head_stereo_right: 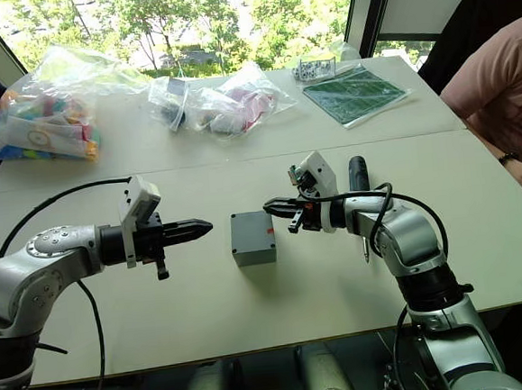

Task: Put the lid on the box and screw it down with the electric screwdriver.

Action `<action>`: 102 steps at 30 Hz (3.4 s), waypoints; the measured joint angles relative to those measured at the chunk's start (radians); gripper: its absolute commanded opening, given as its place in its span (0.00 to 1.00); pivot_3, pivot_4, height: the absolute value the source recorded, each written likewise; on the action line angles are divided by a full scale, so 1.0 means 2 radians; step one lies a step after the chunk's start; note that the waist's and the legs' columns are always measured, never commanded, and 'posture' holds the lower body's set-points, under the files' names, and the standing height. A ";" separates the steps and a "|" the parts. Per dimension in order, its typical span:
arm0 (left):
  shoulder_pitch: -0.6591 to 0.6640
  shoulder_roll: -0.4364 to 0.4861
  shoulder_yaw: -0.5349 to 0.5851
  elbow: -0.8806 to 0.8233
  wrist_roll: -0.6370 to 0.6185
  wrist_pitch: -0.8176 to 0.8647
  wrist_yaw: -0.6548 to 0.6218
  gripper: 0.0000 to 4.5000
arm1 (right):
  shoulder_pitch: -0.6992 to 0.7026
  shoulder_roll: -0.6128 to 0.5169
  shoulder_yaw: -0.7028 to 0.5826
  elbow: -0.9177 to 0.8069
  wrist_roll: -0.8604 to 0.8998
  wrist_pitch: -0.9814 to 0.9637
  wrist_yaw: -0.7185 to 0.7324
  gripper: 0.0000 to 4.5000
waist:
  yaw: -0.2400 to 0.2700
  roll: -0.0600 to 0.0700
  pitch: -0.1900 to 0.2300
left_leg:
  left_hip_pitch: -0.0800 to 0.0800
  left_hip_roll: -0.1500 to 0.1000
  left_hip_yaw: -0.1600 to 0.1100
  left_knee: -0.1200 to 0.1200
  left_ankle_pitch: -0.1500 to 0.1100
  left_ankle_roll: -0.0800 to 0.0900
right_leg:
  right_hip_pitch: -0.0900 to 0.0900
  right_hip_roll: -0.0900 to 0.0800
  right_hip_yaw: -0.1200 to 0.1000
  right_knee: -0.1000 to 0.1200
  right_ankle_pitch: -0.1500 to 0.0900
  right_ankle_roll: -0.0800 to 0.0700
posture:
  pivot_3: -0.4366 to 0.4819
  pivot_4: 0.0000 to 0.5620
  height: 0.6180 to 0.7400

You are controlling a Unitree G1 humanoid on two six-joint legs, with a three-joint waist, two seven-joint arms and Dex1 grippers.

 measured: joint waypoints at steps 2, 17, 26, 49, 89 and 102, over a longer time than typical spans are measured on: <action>0.000 0.000 0.000 0.000 0.000 0.000 0.000 0.00 | 0.000 0.000 0.002 0.002 0.000 -0.003 0.000 0.02 | 0.000 0.000 0.000 | 0.000 0.000 0.000 0.000 0.000 0.000 | 0.000 0.000 0.000 0.000 0.000 0.000 | 0.48 0.27 1.00; -0.020 -0.015 -0.002 0.000 -0.001 -0.001 0.000 0.00 | -0.038 -0.031 -0.056 -0.002 0.052 0.078 -0.018 0.60 | 0.001 0.000 0.000 | 0.000 0.000 0.000 0.000 0.000 0.000 | 0.000 0.000 0.000 0.000 0.000 0.000 | 0.48 0.27 1.00; -0.059 -0.013 -0.017 -0.015 -0.011 -0.009 -0.026 0.00 | -0.170 -0.191 -0.112 0.026 0.090 0.294 -0.039 1.00 | -0.002 0.000 0.000 | 0.000 0.000 0.001 0.000 0.000 0.000 | 0.000 0.000 0.001 -0.002 0.000 0.000 | 0.48 0.27 1.00; 0.003 -0.004 -0.010 0.021 0.019 -0.052 -0.008 0.00 | -0.014 -0.082 0.037 -0.016 0.008 -0.040 0.011 1.00 | 0.000 0.000 0.000 | -0.001 0.000 0.001 0.000 0.000 0.000 | 0.000 0.000 0.001 -0.002 0.000 0.000 | 0.48 0.27 1.00; -0.007 -0.001 -0.002 0.001 -0.001 -0.014 0.005 0.00 | 0.002 -0.013 0.035 0.100 -0.090 -0.253 0.002 1.00 | 0.000 0.000 0.000 | 0.000 0.000 0.001 0.000 0.000 0.000 | 0.000 0.000 0.001 -0.001 0.001 0.000 | 0.48 0.27 1.00; -0.005 -0.001 -0.002 -0.003 -0.001 -0.014 0.010 0.00 | 0.035 -0.011 0.017 0.039 -0.024 -0.155 0.026 1.00 | 0.001 0.000 0.000 | 0.000 0.000 0.001 0.000 0.000 0.000 | 0.000 0.000 0.001 -0.001 0.000 0.000 | 0.48 0.27 1.00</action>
